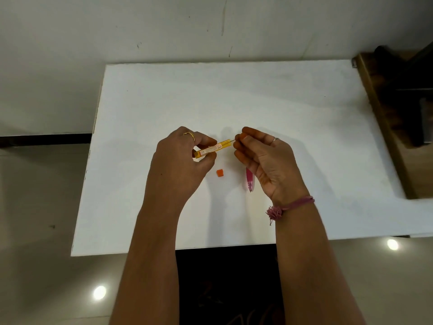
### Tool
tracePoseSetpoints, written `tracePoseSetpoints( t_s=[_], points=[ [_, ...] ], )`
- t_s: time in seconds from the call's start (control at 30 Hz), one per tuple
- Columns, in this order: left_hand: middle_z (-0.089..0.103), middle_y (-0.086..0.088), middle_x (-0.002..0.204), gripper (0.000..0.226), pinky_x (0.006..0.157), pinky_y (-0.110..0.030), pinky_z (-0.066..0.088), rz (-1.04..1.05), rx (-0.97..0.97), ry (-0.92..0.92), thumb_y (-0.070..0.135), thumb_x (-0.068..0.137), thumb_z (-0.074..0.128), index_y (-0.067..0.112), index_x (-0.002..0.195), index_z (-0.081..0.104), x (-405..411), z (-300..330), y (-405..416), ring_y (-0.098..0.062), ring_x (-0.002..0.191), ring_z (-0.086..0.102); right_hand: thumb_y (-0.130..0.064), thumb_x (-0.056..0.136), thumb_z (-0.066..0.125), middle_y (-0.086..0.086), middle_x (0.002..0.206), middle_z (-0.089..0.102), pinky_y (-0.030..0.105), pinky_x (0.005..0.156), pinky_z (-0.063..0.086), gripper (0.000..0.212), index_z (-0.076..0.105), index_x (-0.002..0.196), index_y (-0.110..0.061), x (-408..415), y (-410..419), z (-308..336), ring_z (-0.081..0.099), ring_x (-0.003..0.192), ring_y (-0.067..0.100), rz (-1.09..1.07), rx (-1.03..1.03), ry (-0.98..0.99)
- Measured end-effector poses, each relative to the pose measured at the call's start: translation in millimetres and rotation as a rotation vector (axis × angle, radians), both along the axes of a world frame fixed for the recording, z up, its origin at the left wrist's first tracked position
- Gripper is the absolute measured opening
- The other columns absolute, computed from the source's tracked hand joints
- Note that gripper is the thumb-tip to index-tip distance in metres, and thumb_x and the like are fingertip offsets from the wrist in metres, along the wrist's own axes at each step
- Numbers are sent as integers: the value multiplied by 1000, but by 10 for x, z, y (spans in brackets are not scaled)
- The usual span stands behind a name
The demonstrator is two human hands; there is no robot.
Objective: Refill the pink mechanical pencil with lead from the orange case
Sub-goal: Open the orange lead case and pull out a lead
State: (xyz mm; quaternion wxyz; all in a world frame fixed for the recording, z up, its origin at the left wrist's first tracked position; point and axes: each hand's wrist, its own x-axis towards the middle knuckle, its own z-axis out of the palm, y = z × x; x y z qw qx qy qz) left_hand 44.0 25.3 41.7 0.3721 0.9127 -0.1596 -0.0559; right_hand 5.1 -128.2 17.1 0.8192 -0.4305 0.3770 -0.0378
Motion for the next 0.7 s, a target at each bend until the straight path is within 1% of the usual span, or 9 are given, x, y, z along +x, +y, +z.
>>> tracePoseSetpoints(
  t_s=[0.03, 0.13, 0.2, 0.27, 0.37, 0.47, 0.53, 0.6, 0.7],
  points=[
    [63, 5, 90, 15, 58, -9, 36, -1, 6, -7, 19, 79, 70, 25, 93, 72, 2, -5, 8, -10, 73, 55, -2, 88, 63, 10, 89, 74, 26, 70, 61, 15, 68, 102, -4, -1, -8, 1, 72, 77, 16, -26, -11, -7],
    [65, 5, 92, 15, 67, -22, 39, 31, 29, 0, 21, 80, 70, 25, 94, 71, 5, -40, 29, -14, 83, 57, -1, 88, 62, 8, 86, 72, 24, 68, 59, 13, 67, 99, -7, -3, -43, 4, 70, 76, 16, -104, -72, -23],
    [65, 7, 90, 15, 65, -14, 36, 68, 34, 23, 22, 80, 71, 24, 95, 71, 17, -79, 47, -11, 83, 55, -2, 88, 63, 6, 83, 71, 23, 68, 59, 12, 67, 96, -9, -6, -66, 2, 70, 74, 15, -164, -114, -33],
    [62, 11, 81, 16, 61, -2, 34, 113, 26, 54, 22, 79, 72, 21, 94, 72, 29, -124, 52, -5, 73, 53, -3, 88, 63, 5, 84, 71, 24, 69, 59, 11, 67, 95, -11, -13, -88, -1, 70, 74, 14, -209, -144, -42],
    [55, 17, 68, 14, 57, 4, 33, 215, 1, 138, 22, 77, 74, 19, 90, 71, 23, -191, 42, 1, 62, 52, -4, 88, 63, 4, 85, 71, 25, 71, 59, 11, 67, 97, -11, -21, -102, 7, 70, 75, 13, -233, -160, -54],
    [61, 9, 73, 16, 53, -4, 38, 281, -11, 200, 23, 76, 75, 19, 89, 67, 6, -255, 15, -2, 62, 55, -5, 88, 64, 4, 87, 71, 24, 70, 58, 11, 67, 97, -12, -26, -105, 22, 71, 75, 12, -231, -169, -57],
    [63, 4, 82, 23, 61, -17, 43, 295, 10, 224, 23, 75, 75, 17, 93, 63, -4, -292, -4, -11, 70, 59, -5, 88, 64, 4, 87, 71, 24, 71, 58, 11, 66, 97, -12, -30, -106, 32, 70, 76, 12, -224, -166, -61],
    [62, 1, 85, 29, 69, -29, 48, 299, 36, 247, 22, 75, 75, 15, 99, 59, -21, -325, -35, -17, 79, 61, -5, 89, 64, 4, 88, 71, 25, 72, 59, 12, 66, 98, -11, -32, -108, 41, 70, 77, 13, -219, -163, -63],
    [62, -2, 87, 34, 70, -31, 46, 307, 63, 276, 23, 76, 73, 12, 102, 56, -53, -368, -78, -19, 81, 59, -6, 89, 63, 4, 88, 71, 24, 71, 58, 13, 66, 100, -11, -34, -106, 54, 70, 77, 13, -203, -162, -65]
  ],
)
